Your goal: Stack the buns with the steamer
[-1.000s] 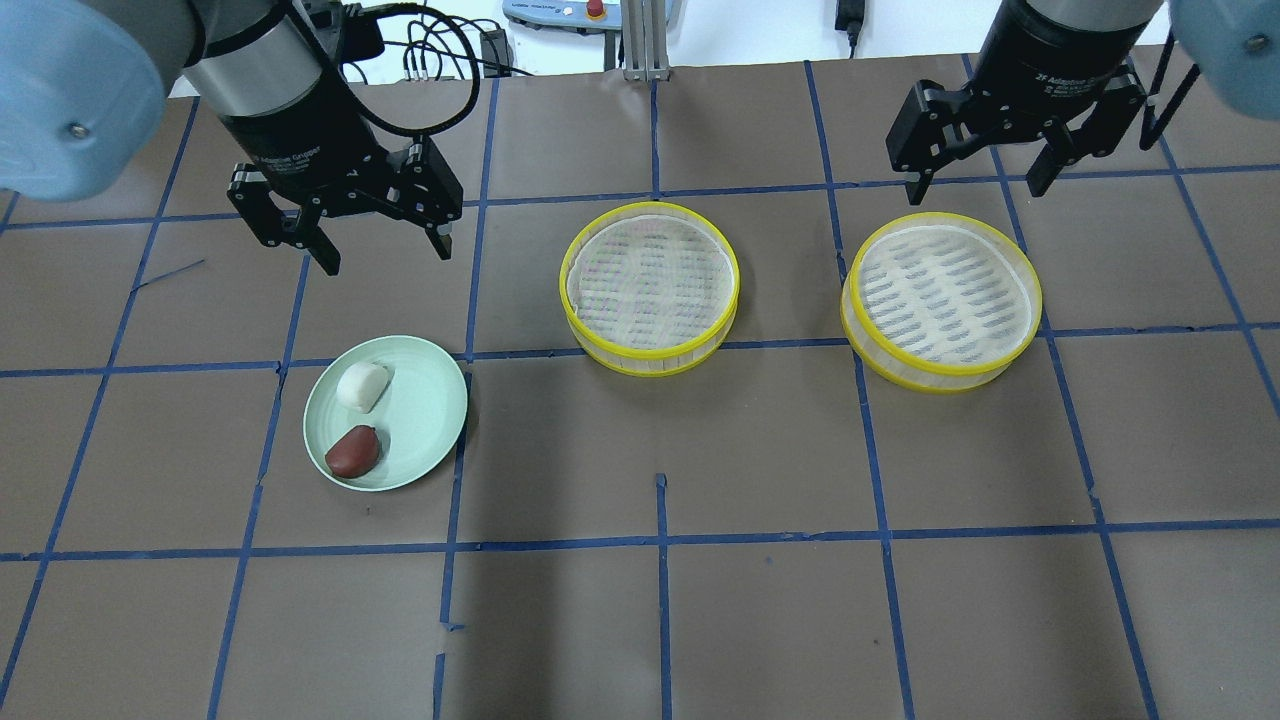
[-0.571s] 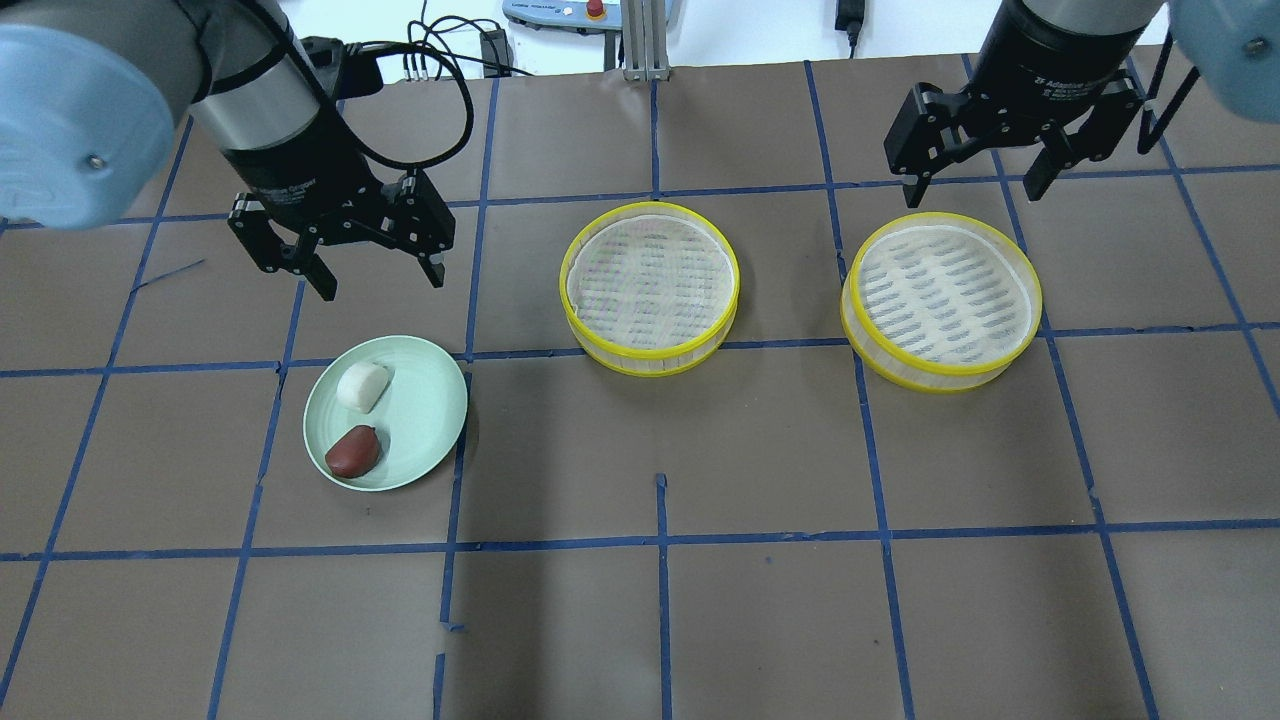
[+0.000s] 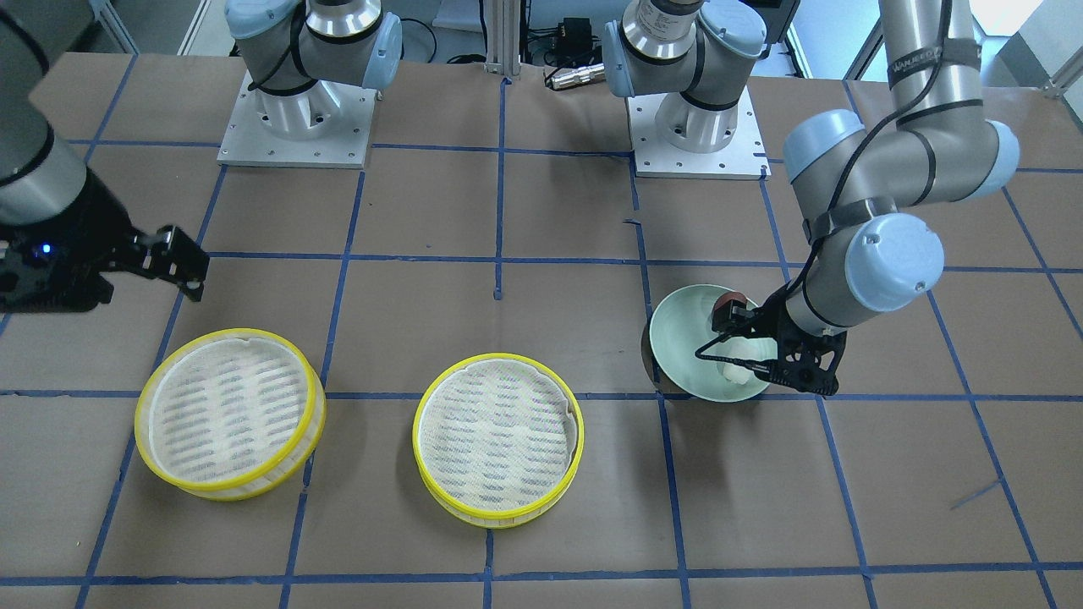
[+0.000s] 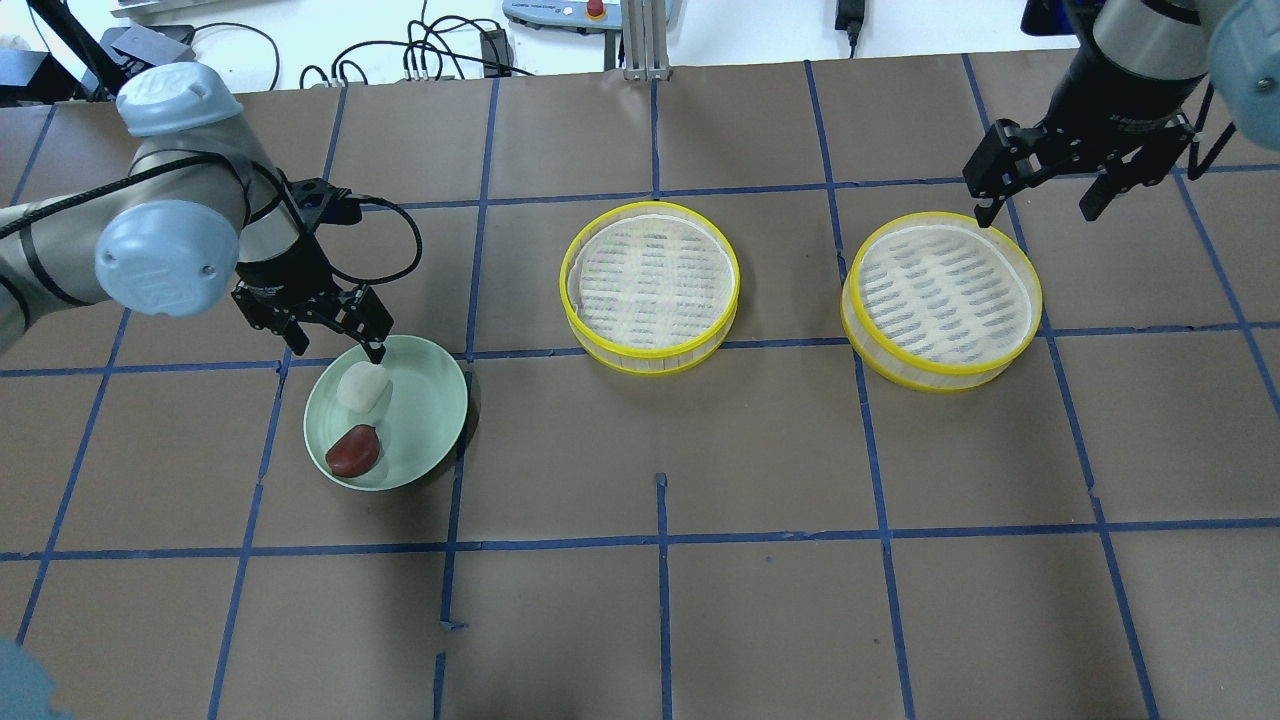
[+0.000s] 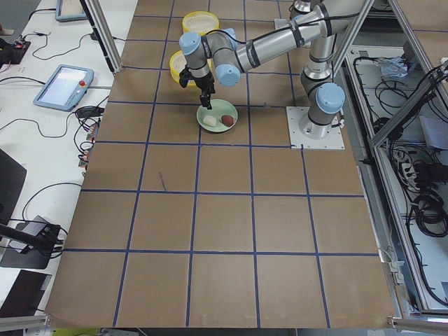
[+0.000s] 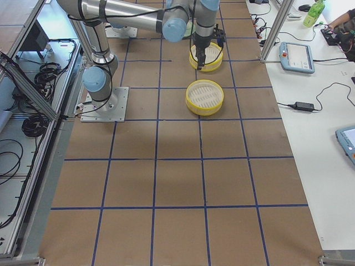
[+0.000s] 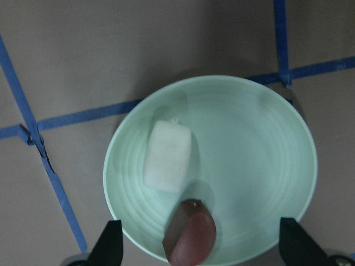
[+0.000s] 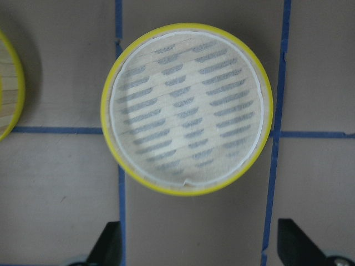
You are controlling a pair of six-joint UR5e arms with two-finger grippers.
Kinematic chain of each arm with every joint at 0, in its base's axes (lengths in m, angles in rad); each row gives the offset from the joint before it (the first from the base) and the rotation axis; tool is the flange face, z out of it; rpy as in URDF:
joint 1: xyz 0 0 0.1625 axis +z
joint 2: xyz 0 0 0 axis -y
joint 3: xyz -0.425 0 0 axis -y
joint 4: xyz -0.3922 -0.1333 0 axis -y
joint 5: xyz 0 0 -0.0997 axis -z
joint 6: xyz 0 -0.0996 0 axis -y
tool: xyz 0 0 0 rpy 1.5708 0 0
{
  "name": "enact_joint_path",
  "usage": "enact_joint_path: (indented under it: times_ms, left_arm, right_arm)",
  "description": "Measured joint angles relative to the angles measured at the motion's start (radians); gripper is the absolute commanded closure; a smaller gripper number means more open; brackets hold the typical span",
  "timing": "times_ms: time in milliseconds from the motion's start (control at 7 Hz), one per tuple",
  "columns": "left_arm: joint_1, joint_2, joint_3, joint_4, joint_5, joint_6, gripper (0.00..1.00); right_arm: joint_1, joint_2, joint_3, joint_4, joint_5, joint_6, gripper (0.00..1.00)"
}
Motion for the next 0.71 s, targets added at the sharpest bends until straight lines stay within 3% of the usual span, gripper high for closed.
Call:
enact_joint_path:
  times_ms: [286,429,714]
  left_arm:
    - [0.003,-0.093,-0.005,0.1,0.001,0.072,0.83]
    - [0.004,-0.109,-0.008,0.11,0.003,0.079,0.92]
    - [0.004,-0.111,-0.015,0.112,0.003,0.079,0.96]
  right_arm:
    - [-0.048,0.134,0.023,-0.183,-0.006,-0.077,0.05]
    - [-0.077,0.187,0.032,-0.241,-0.009,-0.098,0.05]
    - [-0.116,0.245,0.066,-0.311,-0.01,-0.117,0.05]
